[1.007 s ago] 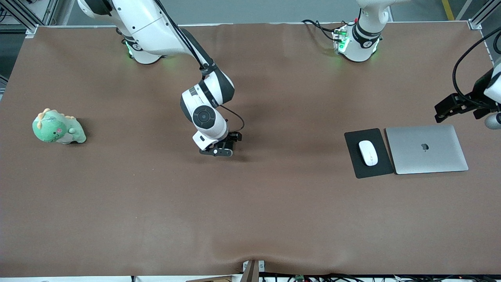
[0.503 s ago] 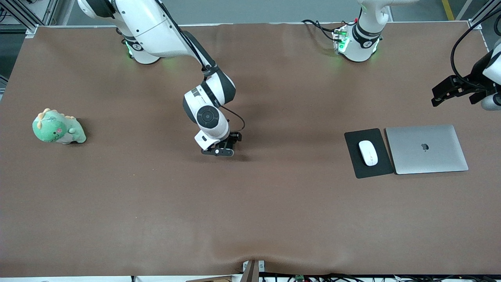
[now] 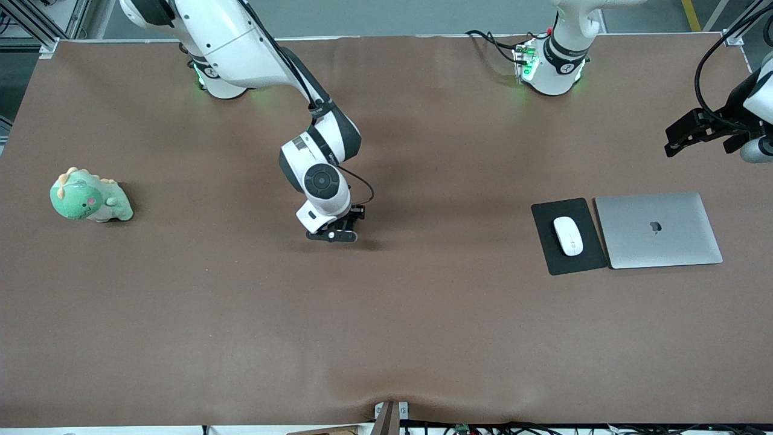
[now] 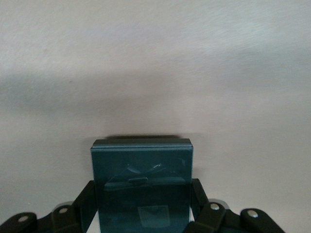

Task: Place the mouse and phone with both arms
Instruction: 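Carry the dark green phone with the right gripper toward the plush toy, then lower the phone beside the plush toy and open the right gripper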

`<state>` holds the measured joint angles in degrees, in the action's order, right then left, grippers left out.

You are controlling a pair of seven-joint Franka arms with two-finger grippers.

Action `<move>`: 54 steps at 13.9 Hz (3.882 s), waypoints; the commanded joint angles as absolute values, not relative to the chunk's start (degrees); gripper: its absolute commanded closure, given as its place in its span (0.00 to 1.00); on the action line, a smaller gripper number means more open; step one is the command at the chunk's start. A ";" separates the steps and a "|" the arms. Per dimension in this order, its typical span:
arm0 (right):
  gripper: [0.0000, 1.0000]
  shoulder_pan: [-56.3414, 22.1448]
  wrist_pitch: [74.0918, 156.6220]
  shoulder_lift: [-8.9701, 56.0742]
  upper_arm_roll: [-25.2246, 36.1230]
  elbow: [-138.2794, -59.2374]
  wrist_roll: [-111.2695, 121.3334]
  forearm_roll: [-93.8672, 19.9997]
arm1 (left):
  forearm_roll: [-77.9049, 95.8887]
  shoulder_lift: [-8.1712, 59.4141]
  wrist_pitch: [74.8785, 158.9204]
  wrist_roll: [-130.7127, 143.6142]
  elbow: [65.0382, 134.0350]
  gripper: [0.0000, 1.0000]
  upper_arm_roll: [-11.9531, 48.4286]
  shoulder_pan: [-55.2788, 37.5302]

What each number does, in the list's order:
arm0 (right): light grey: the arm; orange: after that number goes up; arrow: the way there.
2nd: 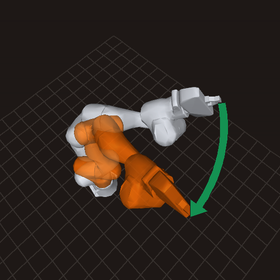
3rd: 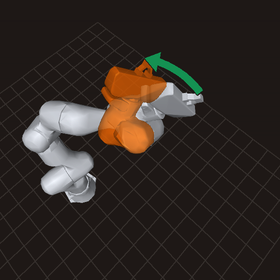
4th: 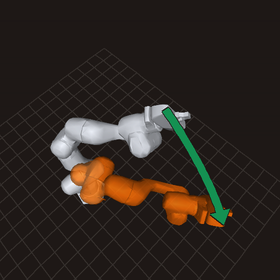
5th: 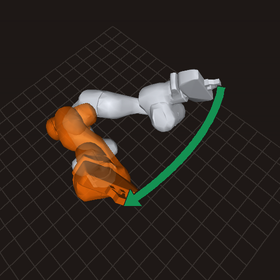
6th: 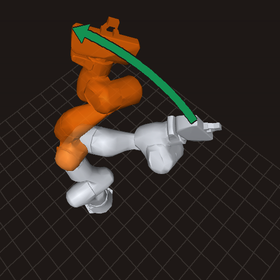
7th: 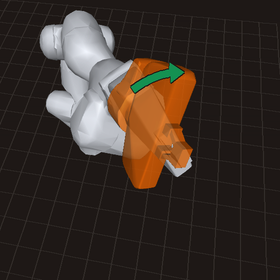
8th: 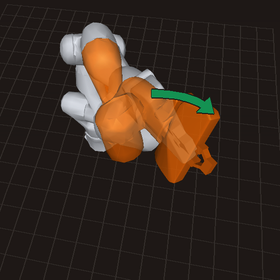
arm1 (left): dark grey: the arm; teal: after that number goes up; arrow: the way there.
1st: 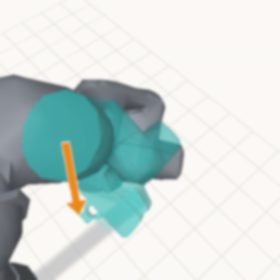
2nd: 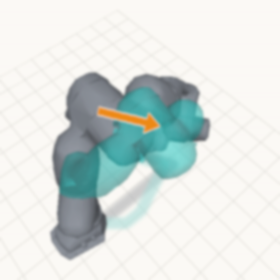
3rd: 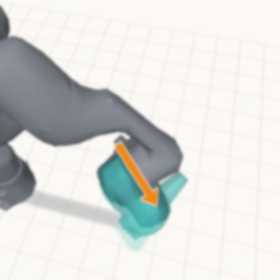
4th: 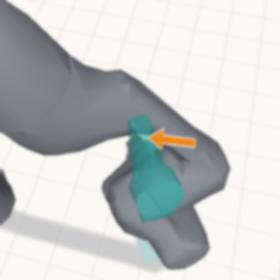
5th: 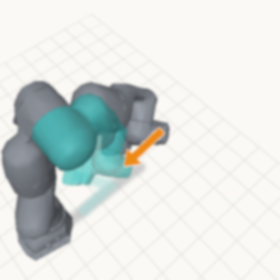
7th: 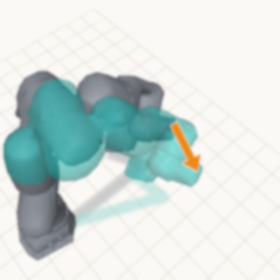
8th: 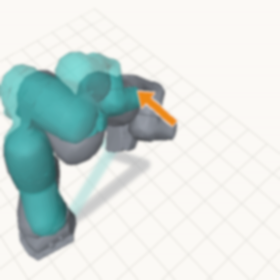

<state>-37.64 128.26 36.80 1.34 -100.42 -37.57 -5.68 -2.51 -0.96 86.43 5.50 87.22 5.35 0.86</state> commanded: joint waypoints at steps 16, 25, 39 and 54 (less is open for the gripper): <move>1.00 -18.39 121.19 15.74 0.88 -119.25 -24.37 -3.96 | -1.50 -1.76 86.05 4.48 86.13 0.00 5.71 0.35; 1.00 -6.00 129.20 12.22 0.88 -129.72 -9.69 -0.88 | -1.14 -1.49 85.96 5.63 86.22 0.00 6.68 0.26; 1.00 8.26 141.41 16.95 0.97 -135.35 7.56 -0.17 | -1.23 -1.14 85.08 5.80 86.22 0.00 7.82 0.53; 0.00 7.91 129.04 18.11 0.88 -126.31 5.62 0.78 | -1.41 -2.02 84.73 5.89 85.78 0.00 7.12 1.05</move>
